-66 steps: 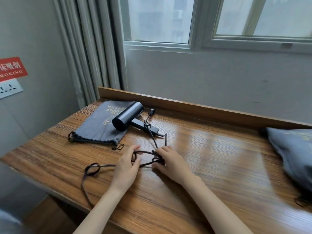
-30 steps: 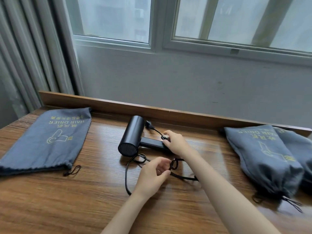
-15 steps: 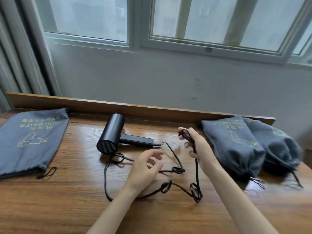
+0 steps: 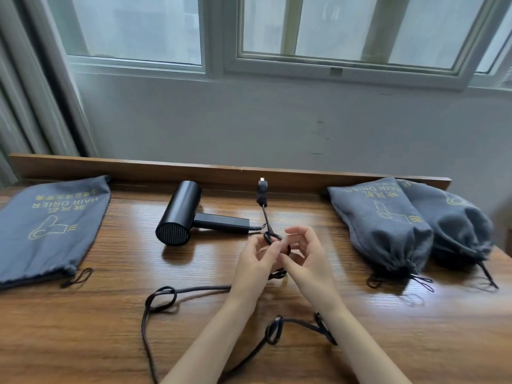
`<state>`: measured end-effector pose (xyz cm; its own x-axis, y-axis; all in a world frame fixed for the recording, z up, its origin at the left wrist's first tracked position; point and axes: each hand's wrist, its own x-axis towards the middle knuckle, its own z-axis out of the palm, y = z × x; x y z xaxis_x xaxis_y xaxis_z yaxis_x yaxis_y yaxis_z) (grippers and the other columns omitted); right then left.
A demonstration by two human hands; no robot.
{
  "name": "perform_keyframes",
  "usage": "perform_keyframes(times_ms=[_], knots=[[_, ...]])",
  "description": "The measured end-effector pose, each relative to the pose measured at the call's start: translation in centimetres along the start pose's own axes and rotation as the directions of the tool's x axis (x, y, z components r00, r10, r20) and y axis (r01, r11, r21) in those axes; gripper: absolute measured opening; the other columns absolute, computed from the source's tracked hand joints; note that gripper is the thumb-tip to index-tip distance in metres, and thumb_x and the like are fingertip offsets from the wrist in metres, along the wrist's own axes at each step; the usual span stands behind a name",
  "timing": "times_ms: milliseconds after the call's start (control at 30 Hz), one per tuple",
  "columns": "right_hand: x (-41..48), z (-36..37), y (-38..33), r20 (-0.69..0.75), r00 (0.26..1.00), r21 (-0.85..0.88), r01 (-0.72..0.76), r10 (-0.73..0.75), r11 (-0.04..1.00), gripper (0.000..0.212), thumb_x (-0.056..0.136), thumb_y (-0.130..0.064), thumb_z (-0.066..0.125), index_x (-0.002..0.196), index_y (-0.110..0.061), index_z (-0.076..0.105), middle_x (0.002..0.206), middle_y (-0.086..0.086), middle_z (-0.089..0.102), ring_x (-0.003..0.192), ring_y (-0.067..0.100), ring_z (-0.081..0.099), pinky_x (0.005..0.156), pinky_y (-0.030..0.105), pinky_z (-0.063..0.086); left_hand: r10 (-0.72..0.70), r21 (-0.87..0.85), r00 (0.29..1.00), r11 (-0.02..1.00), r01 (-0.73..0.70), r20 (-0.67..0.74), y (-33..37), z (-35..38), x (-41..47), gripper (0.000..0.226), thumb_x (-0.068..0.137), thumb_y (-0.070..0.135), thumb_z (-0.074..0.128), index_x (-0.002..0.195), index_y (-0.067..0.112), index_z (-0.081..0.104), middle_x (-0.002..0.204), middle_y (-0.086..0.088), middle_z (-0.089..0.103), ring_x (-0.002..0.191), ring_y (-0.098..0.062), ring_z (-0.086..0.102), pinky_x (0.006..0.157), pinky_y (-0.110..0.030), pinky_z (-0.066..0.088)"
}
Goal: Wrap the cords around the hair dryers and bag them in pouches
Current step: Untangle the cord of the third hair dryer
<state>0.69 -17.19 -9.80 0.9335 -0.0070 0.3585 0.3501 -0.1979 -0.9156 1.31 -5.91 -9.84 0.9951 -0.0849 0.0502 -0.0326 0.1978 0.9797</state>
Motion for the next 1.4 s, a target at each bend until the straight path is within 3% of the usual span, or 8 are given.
perform_keyframes(times_ms=[400,567,700,800,933,1067,1233,1400], knots=[[-0.5,0.2,-0.1,0.105,0.994,0.028,-0.018,0.015,0.999,0.028,0.083,-0.004,0.065,0.099,-0.026,0.061,0.073,-0.013,0.061,0.072,0.005,0.060,0.067,0.021,0.052,-0.106,-0.357,0.992,0.926,0.122,0.065,-0.4,-0.6,0.4,0.026,0.097,0.018,0.041,0.091,0.004,0.061,0.072,-0.004,0.062,0.071,-0.014,0.060,0.073,-0.031,0.050],[1.1,-1.0,0.5,-0.224,0.961,0.132,-0.134,0.162,0.982,0.019,0.093,-0.009,0.050,0.104,-0.024,0.055,0.104,-0.001,0.064,0.097,0.011,0.060,0.079,0.024,0.050,-0.093,-0.225,0.984,0.966,0.126,0.153,-0.2,-1.1,1.0,0.022,0.095,0.018,0.044,0.083,0.006,0.057,0.069,-0.003,0.063,0.077,-0.015,0.064,0.072,-0.027,0.054],[4.1,-1.6,0.9,-0.092,0.914,0.481,-0.308,0.396,0.821,0.045,0.099,-0.021,0.040,0.142,-0.023,0.027,0.109,-0.006,0.052,0.103,0.015,0.055,0.078,0.027,0.049,-0.127,-0.119,0.960,0.980,0.161,0.250,-0.1,-1.2,1.1,0.027,0.096,0.021,0.042,0.075,0.008,0.054,0.064,0.001,0.061,0.080,-0.016,0.066,0.077,-0.028,0.054],[4.8,-1.5,0.9,-0.029,0.897,0.612,-0.333,0.441,0.718,0.045,0.100,-0.019,0.037,0.143,-0.022,0.024,0.103,0.000,0.055,0.089,0.015,0.060,0.073,0.025,0.052,-0.135,-0.008,0.948,0.990,0.143,0.288,-0.1,-1.1,0.9,0.030,0.095,0.022,0.046,0.068,0.012,0.054,0.063,0.004,0.060,0.085,-0.020,0.064,0.081,-0.029,0.052],[4.1,-1.7,1.1,-0.068,0.940,0.489,-0.262,0.335,0.832,0.016,0.097,-0.012,0.045,0.110,-0.020,0.050,0.092,-0.002,0.064,0.073,0.003,0.062,0.063,0.015,0.052,-0.083,-0.032,0.991,0.996,0.087,0.106,-0.2,-1.1,1.0,0.021,0.088,0.018,0.058,0.069,0.013,0.055,0.077,-0.003,0.065,0.081,-0.017,0.060,0.086,-0.040,0.049],[2.9,-1.3,1.3,-0.026,0.982,0.195,-0.176,0.185,0.965,0.012,0.092,-0.005,0.053,0.096,-0.017,0.054,0.086,0.000,0.061,0.064,0.000,0.061,0.061,0.017,0.051,-0.073,-0.187,0.993,0.981,0.054,-0.094,-0.2,-2.0,1.5,0.024,0.083,0.008,0.064,0.064,0.015,0.051,0.076,-0.006,0.063,0.072,-0.011,0.060,0.071,-0.026,0.050],[2.2,-0.1,1.0,-0.089,0.996,-0.025,-0.033,0.031,0.999,0.022,0.090,-0.002,0.056,0.086,-0.024,0.052,0.080,-0.005,0.060,0.059,-0.001,0.059,0.060,0.016,0.050,-0.170,-0.412,0.982,0.903,0.119,-0.087,-0.2,-2.5,1.4,0.011,0.085,0.009,0.062,0.076,0.010,0.056,0.073,-0.004,0.065,0.076,-0.012,0.066,0.065,-0.020,0.055],[1.8,0.2,1.0,-0.088,0.994,-0.203,0.050,-0.069,0.978,0.030,0.088,-0.005,0.059,0.088,-0.033,0.051,0.090,-0.005,0.063,0.086,0.013,0.064,0.079,0.028,0.054,-0.237,-0.491,0.969,0.854,0.171,-0.073,0.0,-3.1,1.8,0.008,0.083,0.005,0.062,0.089,0.006,0.056,0.083,-0.009,0.065,0.073,-0.018,0.068,0.058,-0.019,0.055]])
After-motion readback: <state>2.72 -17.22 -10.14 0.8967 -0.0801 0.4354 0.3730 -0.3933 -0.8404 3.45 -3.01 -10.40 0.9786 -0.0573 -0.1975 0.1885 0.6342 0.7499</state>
